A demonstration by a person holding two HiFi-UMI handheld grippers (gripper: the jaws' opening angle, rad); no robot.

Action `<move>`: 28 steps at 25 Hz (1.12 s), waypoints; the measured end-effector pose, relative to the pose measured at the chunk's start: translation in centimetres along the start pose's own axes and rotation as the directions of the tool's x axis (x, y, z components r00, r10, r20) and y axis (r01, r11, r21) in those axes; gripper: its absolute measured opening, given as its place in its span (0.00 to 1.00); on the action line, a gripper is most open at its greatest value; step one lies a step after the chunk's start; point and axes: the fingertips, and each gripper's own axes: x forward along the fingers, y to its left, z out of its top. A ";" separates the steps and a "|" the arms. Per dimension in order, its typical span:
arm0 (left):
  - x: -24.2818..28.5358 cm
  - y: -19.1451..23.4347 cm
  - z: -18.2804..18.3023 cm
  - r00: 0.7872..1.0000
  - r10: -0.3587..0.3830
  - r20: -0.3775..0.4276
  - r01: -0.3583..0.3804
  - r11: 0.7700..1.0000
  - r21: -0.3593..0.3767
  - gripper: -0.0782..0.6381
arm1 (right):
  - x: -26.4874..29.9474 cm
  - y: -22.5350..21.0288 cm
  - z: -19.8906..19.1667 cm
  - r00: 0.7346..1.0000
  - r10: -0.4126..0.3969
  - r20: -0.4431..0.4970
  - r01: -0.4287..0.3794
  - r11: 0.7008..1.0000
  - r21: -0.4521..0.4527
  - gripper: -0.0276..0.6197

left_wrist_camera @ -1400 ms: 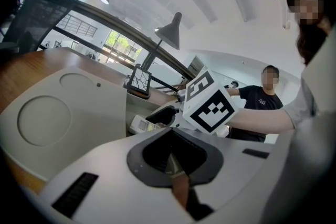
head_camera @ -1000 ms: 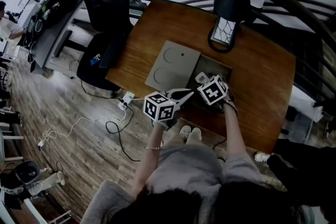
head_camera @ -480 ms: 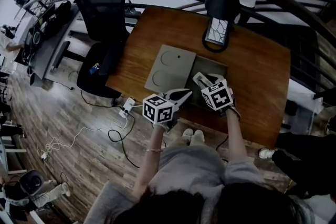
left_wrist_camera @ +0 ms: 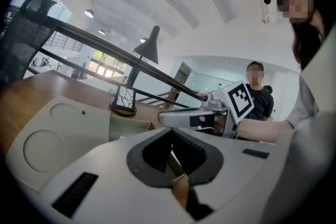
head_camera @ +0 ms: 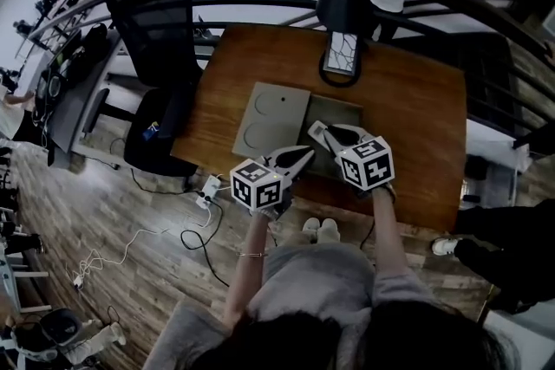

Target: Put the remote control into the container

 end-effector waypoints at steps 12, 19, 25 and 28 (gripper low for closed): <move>-0.8 -4.3 5.4 0.995 -0.082 0.065 0.072 0.987 0.142 0.11 | -6.1 2.9 6.8 0.961 0.192 0.199 -0.187 0.981 -0.045 0.10; -1.5 -6.9 8.1 0.988 -0.115 0.105 0.089 0.971 0.220 0.11 | -8.8 3.8 8.9 0.938 0.234 0.254 -0.210 0.970 -0.120 0.09; -1.8 -7.8 9.3 0.984 -0.111 0.136 0.072 0.962 0.262 0.11 | -10.1 4.1 9.9 0.916 0.263 0.303 -0.233 0.963 -0.132 0.09; -1.8 -7.8 9.0 0.985 -0.106 0.134 0.068 0.962 0.263 0.11 | -10.2 4.2 10.0 0.913 0.269 0.308 -0.234 0.961 -0.147 0.09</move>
